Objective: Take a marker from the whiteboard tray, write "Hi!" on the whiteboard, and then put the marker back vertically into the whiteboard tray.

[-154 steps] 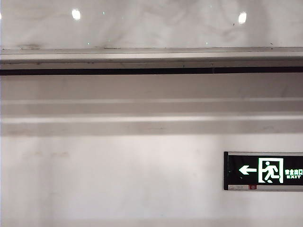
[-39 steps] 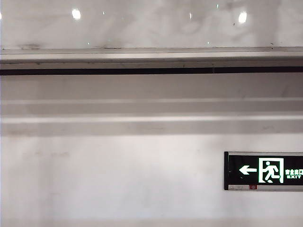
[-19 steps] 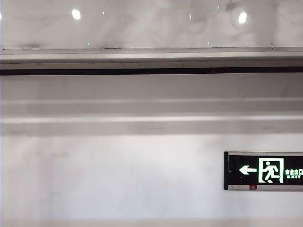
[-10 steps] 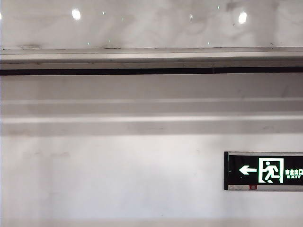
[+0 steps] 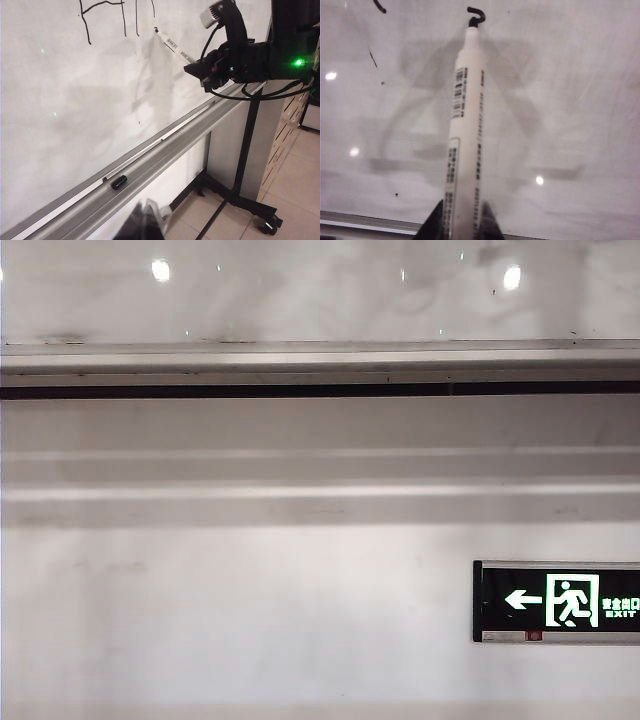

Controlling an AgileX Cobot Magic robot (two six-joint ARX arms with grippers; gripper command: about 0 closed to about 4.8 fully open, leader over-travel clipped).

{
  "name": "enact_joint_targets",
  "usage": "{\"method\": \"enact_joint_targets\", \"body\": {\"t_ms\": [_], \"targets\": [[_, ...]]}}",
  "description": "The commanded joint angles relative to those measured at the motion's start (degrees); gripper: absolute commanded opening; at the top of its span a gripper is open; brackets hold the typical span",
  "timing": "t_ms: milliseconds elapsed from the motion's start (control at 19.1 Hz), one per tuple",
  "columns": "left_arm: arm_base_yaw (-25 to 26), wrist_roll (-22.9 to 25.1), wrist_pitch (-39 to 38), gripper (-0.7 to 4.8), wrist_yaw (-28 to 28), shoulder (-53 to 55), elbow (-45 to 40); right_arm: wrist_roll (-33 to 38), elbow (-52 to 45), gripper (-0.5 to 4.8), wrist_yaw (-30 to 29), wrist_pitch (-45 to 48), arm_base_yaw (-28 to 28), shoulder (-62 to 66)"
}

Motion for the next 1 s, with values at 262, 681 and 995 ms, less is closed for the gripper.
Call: {"method": "enact_joint_targets", "body": {"t_ms": [262,681,995], "targets": [[0.0,0.0,0.6,-0.06,0.2,-0.2,0.2,0.2,0.2,-0.02,1.6,1.9,0.0,-0.1],[0.0,0.0,0.6,-0.06,0.2,-0.2,0.2,0.3,0.2,-0.02,-0.5,2.7,0.0,-0.2],[0.0,0.0,0.5,-0.06,0.2,-0.2,0.2,0.3,0.2,-0.02,0.0,2.5,0.0,-0.6]]}}
